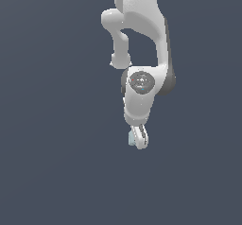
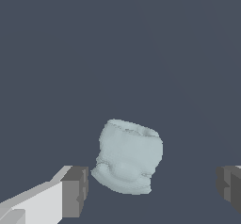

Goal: Pick up the object and move it to a goal position.

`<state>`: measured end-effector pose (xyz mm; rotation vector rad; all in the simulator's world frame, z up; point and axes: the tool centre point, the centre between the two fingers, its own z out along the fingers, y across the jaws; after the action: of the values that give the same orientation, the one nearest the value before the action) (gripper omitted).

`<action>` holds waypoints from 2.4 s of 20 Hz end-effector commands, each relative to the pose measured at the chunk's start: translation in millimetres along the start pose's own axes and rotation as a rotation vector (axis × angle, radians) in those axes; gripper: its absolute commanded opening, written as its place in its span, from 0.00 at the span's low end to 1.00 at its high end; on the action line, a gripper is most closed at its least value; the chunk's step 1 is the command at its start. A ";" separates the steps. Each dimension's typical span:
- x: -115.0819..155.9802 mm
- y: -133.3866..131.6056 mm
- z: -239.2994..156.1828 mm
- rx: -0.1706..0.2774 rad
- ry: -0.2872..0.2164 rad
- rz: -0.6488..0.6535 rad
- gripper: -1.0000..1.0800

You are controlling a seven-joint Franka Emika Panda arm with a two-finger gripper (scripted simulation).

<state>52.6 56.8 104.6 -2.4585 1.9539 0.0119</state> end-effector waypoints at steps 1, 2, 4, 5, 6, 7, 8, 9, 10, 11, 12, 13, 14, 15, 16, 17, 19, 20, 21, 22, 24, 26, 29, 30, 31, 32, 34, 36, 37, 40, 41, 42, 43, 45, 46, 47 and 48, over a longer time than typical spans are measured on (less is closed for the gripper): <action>-2.6 -3.1 3.0 0.001 0.001 0.063 0.96; -3.6 -4.2 4.0 0.001 0.002 0.085 0.96; -5.4 -6.2 6.0 0.002 0.003 0.126 0.96; -6.2 -7.1 6.9 0.002 0.003 0.145 0.96; -7.0 -7.9 7.7 0.002 0.004 0.162 0.96; -7.7 -8.7 8.5 0.003 0.004 0.178 0.96; -8.4 -9.4 9.2 0.003 0.004 0.192 0.96; -9.0 -10.0 9.8 0.003 0.005 0.206 0.96; -9.5 -10.6 10.4 0.003 0.005 0.218 0.96; -10.0 -11.1 10.9 0.004 0.005 0.229 0.96; -10.5 -11.6 11.4 0.004 0.005 0.238 0.96; -10.8 -12.0 11.8 0.004 0.006 0.246 0.96; -11.2 -12.3 12.1 0.004 0.006 0.253 0.96; -11.4 -12.6 12.4 0.004 0.006 0.259 0.96; -11.7 -12.8 12.6 0.004 0.006 0.264 0.96; -11.8 -12.9 12.8 0.005 0.006 0.267 0.96; -11.9 -13.1 12.9 0.005 0.006 0.269 0.96; -11.9 -12.8 12.8 0.004 0.006 0.265 0.96; -11.9 -12.8 13.2 0.004 0.006 0.265 0.96; -12.0 -12.8 14.5 0.004 0.006 0.265 0.96; -11.8 -12.7 19.7 0.004 0.006 0.266 0.96; -11.7 -12.5 28.2 0.004 0.006 0.267 0.96; -11.9 -12.0 46.2 0.004 0.006 0.268 0.96; -11.6 -11.8 51.3 0.004 0.006 0.269 0.96; -11.4 -11.7 55.6 0.004 0.006 0.270 0.96; -11.5 -11.7 59.0 0.004 0.006 0.270 0.96; -11.7 -12.1 62.9 0.004 0.006 0.270 0.96; -11.5 -13.0 63.3 0.004 0.006 0.270 0.96; -11.4 -13.1 63.0 0.004 0.006 0.270 0.96; -11.4 -13.1 63.0 0.004 0.006 0.270 0.00; -11.4 -13.1 63.0 0.004 0.006 0.270 0.00; -11.4 -13.1 63.0 0.004 0.006 0.270 0.00; -11.4 -13.1 63.0 0.004 0.006 0.270 0.00; -11.4 -13.1 63.0 0.004 0.006 0.270 0.00; -11.4 -13.1 63.0 0.004 0.006 0.270 0.00; -11.4 -13.1 63.0 0.004 0.006 0.270 0.00; -11.4 -13.0 63.0 0.004 0.006 0.270 0.00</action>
<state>62.3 71.2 41.4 -2.1746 2.2678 0.0006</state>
